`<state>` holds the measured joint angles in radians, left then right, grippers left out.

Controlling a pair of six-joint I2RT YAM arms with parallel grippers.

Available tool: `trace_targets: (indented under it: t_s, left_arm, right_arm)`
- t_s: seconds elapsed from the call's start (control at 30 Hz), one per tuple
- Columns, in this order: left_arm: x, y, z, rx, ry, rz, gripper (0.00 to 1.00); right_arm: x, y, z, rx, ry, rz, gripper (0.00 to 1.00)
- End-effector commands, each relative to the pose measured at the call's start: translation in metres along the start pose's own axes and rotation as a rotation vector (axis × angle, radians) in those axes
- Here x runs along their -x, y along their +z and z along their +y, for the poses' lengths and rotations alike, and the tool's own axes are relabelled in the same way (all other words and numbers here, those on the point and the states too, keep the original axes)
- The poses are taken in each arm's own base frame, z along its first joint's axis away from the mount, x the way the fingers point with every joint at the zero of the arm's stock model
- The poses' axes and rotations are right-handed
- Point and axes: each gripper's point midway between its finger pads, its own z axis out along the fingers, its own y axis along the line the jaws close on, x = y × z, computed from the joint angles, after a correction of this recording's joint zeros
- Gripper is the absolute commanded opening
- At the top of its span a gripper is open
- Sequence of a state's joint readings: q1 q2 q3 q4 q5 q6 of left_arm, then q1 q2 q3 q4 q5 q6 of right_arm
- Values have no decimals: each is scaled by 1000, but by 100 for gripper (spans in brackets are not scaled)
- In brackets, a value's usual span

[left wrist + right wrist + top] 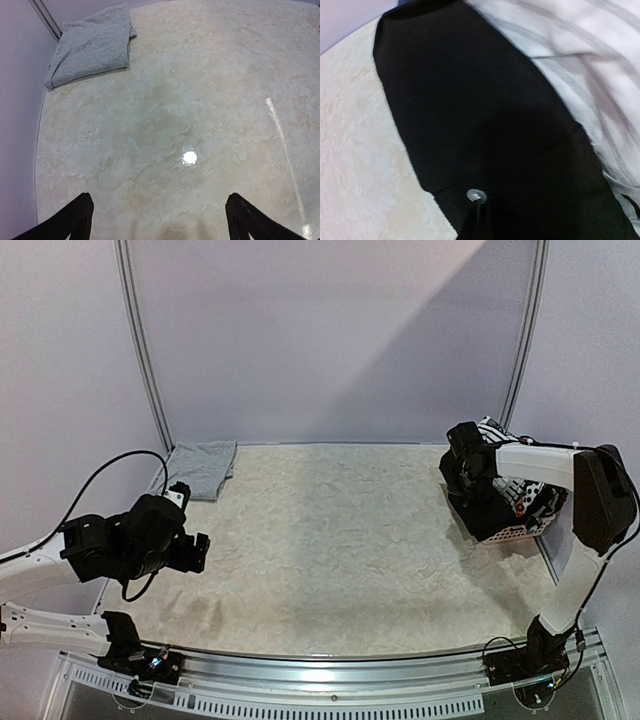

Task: Fold and stack the mixed laundry pile
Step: Pick up the crumpled shirt from the bin.

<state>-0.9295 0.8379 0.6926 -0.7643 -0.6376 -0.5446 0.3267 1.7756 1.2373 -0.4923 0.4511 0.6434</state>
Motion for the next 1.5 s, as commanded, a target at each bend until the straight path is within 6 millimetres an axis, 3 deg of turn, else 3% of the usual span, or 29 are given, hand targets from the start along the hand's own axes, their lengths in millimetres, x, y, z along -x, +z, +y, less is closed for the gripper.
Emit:
trace_targets:
  t_s: [0.0,0.3,0.5,0.7,0.77,0.8,0.87,0.9,0.97,1.2,1.37,1.47]
  left_arm:
    - [-2,0,-3,-2,7,-7,94]
    - [-3,-1,-3,-2,5,-8,93]
    - [-3,-1,-2,-2,3,-12,93]
    - [-4,0,-4,-10,4,-8,92]
    - [-5,1,-6,-14,6,-4,92]
    - [-6,1,-6,-16,8,0,92]
    - [-6,1,-8,-22,7,2,92]
    - [-7,1,-8,-24,6,2,92]
    - [-7,1,-9,-30,4,2,92]
    - [-9,3,-11,-41,7,9,92]
    - [-9,1,-10,-44,3,3,91]
    - [-9,1,-11,-46,4,3,92]
  right_arm:
    - [34,-17,-11,-50,19,-106,0]
    - [72,-64,-11,11,13,-199,0]
    - [86,-92,0,111,5,-222,0]
    - [113,-143,7,186,-20,-309,0]
    - [111,-147,3,174,-37,-292,0]
    - [106,-145,2,168,-44,-271,12]
    - [87,-128,2,154,-70,-200,61]
    - [77,-120,2,147,-80,-171,75]
    - [62,-102,4,134,-88,-127,89]
    - [38,-53,22,88,-138,-12,92]
    - [30,-23,18,-29,-184,34,89]
    - [20,-5,12,-102,-202,58,81]
